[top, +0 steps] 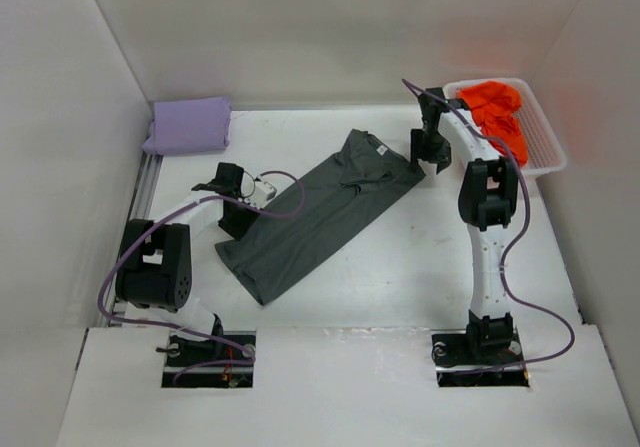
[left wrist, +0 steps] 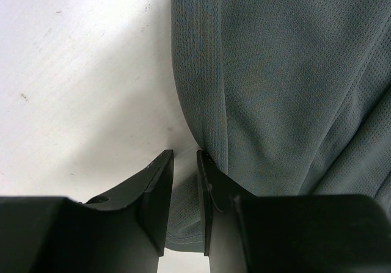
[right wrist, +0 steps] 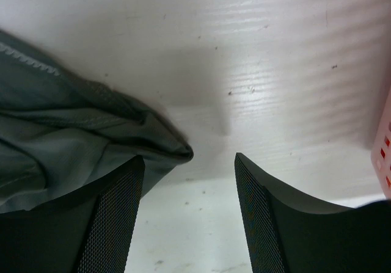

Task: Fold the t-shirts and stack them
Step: Rotate the tshirt 60 degrees

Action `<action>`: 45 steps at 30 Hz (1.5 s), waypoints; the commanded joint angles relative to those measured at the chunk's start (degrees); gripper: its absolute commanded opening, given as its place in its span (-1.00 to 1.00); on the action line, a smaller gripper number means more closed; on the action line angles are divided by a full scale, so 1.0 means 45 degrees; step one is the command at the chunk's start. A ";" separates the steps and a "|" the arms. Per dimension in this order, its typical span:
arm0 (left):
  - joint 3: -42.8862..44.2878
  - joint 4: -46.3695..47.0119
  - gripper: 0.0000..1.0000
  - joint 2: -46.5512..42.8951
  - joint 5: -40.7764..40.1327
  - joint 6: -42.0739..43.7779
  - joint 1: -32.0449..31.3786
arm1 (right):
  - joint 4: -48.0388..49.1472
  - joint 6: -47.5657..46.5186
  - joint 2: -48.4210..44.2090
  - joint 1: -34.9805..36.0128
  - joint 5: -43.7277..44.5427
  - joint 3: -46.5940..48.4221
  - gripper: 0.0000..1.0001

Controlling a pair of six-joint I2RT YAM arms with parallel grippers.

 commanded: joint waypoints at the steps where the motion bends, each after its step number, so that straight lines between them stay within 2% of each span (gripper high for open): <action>1: -0.1515 -0.0785 -0.57 0.2197 -0.0353 0.0208 0.0174 | 0.0323 -0.0287 0.0613 -0.0077 0.0445 0.0566 0.31; 5: -0.1496 -0.0844 -0.57 0.2274 -0.0412 0.0208 0.0173 | 0.0323 -0.0326 0.0751 -0.0096 0.0389 0.0683 0.30; 7: -0.1476 -0.0844 -0.57 0.2294 -0.0412 0.0208 0.0193 | 0.0264 -0.0306 0.0868 -0.0116 0.0349 0.0819 0.23; 9: -0.1476 -0.0844 -0.57 0.2333 -0.0412 0.0208 0.0193 | 0.0225 -0.0326 0.1024 -0.0077 0.0543 0.0975 0.03; 14: -0.1476 -0.0844 -0.57 0.2372 -0.0412 0.0208 0.0193 | 0.0186 -0.0580 0.1181 0.0079 0.1501 0.1132 -0.66; 17: -0.1457 -0.0863 -0.57 0.2411 -0.0412 0.0208 0.0193 | 0.0186 -0.0638 0.1181 0.0079 0.1443 0.1132 -0.91; 21: -0.1476 -0.1019 -0.57 0.2198 -0.0470 0.0227 0.0193 | 0.0264 -0.0814 0.1180 0.0157 0.1578 0.1656 -0.98; 25: -0.1515 -0.1663 -0.52 0.1515 -0.0159 0.0383 -0.0157 | 0.0439 -0.0951 0.1901 0.0566 0.1891 0.3940 -1.00; 29: -0.1243 -0.2190 -0.47 0.1318 -0.0041 0.0306 -0.0568 | 0.0985 -0.1146 0.2974 0.1132 0.2067 0.5250 -0.99; 34: -0.0774 -0.2718 -0.41 0.1493 0.0252 0.0149 -0.0783 | 0.3167 -0.1574 0.4285 0.1875 0.2671 0.7360 -0.87; 36: -0.0637 -0.2874 -0.38 0.1610 0.0311 0.0130 -0.0823 | 0.4710 -0.2081 0.4286 0.1993 0.3023 0.7422 -0.71; 37: -0.0559 -0.2953 -0.36 0.1669 0.0311 0.0072 -0.0823 | 0.5181 -0.2258 0.4286 0.1993 0.3160 0.7421 -0.57; 39: -0.0403 -0.3070 -0.35 0.1825 0.0311 -0.0046 -0.0823 | 0.5479 -0.2319 0.4228 0.1974 0.3317 0.7402 -0.13; 41: -0.0266 -0.3129 -0.34 0.1884 0.0311 -0.0221 -0.0803 | 0.4974 -0.2163 0.4033 0.1838 0.3434 0.7169 0.47; 42: -0.0246 -0.3129 -0.33 0.1884 0.0311 -0.0319 -0.0803 | 0.4701 -0.2085 0.3820 0.1682 0.3570 0.6916 0.95; 45: -0.0226 -0.3110 -0.32 0.1690 0.0447 -0.0437 -0.0823 | 0.4171 -0.1325 0.2378 0.1350 0.3689 0.5494 1.00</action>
